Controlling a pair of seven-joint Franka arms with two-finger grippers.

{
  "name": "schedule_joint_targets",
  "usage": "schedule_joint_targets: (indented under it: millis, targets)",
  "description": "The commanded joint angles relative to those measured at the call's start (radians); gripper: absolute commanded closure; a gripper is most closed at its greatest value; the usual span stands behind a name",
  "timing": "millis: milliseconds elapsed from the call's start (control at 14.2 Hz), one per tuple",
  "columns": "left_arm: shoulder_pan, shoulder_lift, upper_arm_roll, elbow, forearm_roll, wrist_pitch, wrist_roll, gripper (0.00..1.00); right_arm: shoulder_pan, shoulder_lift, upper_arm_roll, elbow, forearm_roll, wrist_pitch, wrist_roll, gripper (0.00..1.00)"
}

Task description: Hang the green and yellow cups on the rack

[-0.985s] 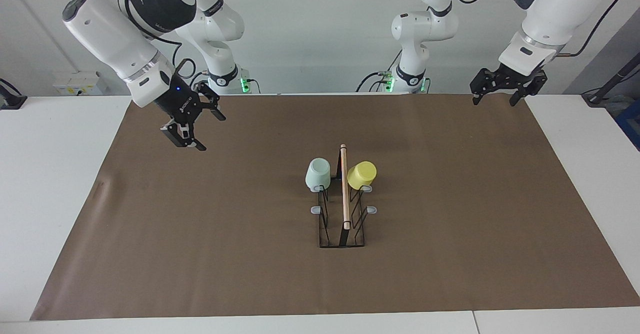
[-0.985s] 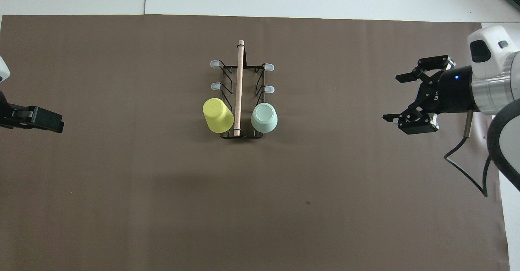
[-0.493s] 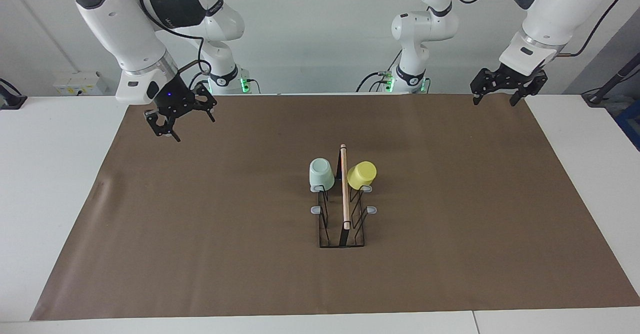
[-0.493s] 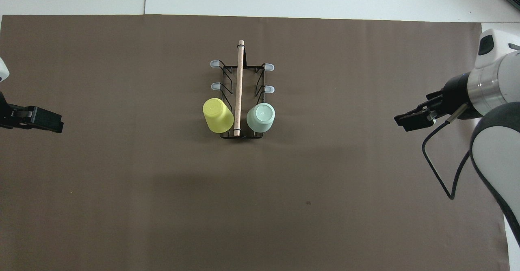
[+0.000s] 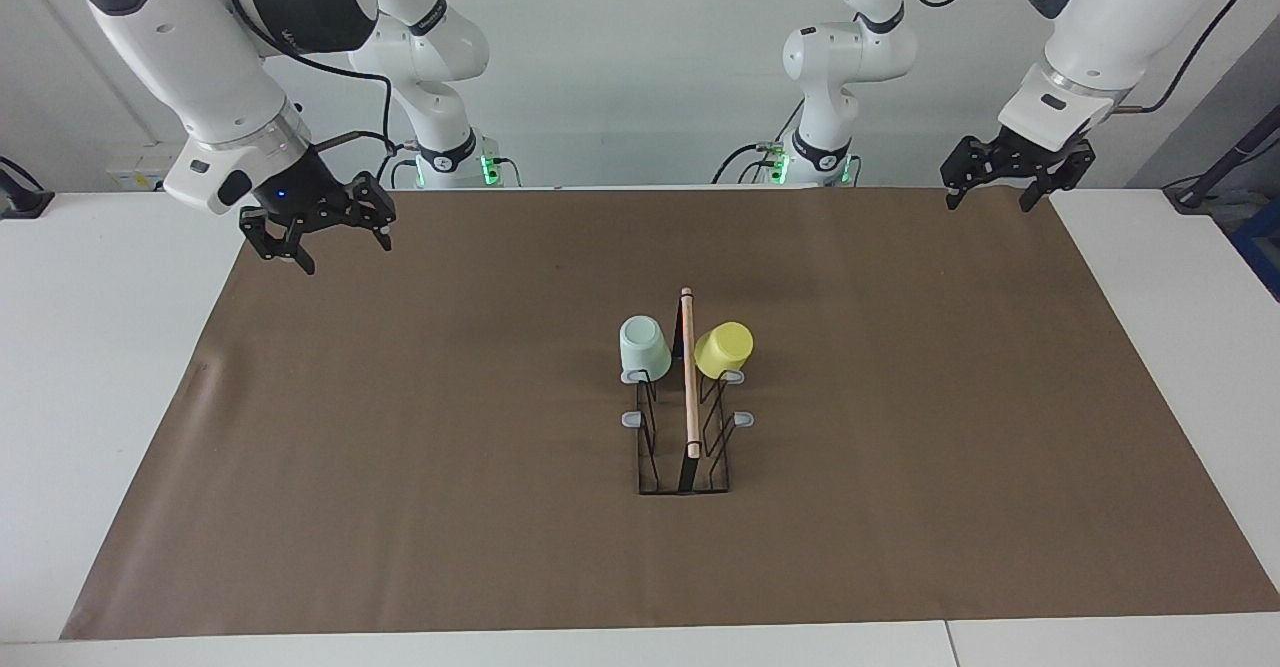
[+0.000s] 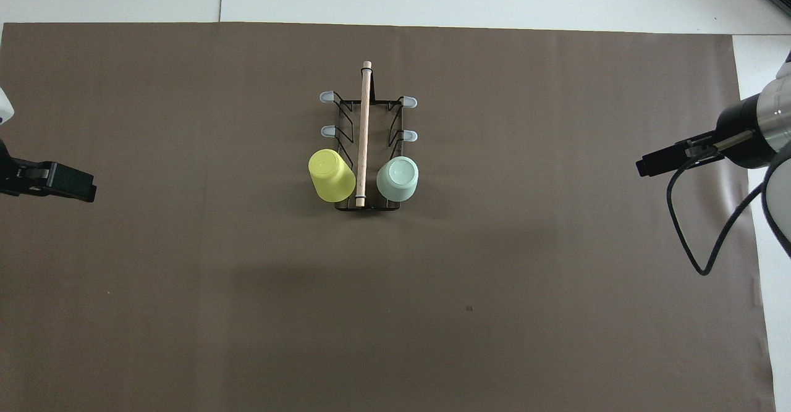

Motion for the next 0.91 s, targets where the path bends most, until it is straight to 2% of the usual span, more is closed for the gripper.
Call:
schedule_joint_targets:
  millis: [0,70,422,844]
  targets:
    - [0.011,-0.019,-0.002,-0.014,-0.015,-0.009,0.010,0.00,0.009,0.029,0.033,0.099,-0.092,-0.077,0.230,0.00]
    - [0.011,-0.019,-0.002,-0.014,-0.015,-0.009,0.010,0.00,0.011,0.037,0.040,0.111,-0.101,-0.083,0.283,0.00]
    - [0.011,-0.019,-0.002,-0.014,-0.015,-0.008,0.010,0.00,0.008,0.040,0.030,0.108,-0.116,-0.014,0.297,0.00]
    - [0.011,-0.018,-0.002,-0.014,-0.015,-0.009,0.010,0.00,0.005,0.043,0.034,0.104,-0.127,-0.017,0.375,0.00]
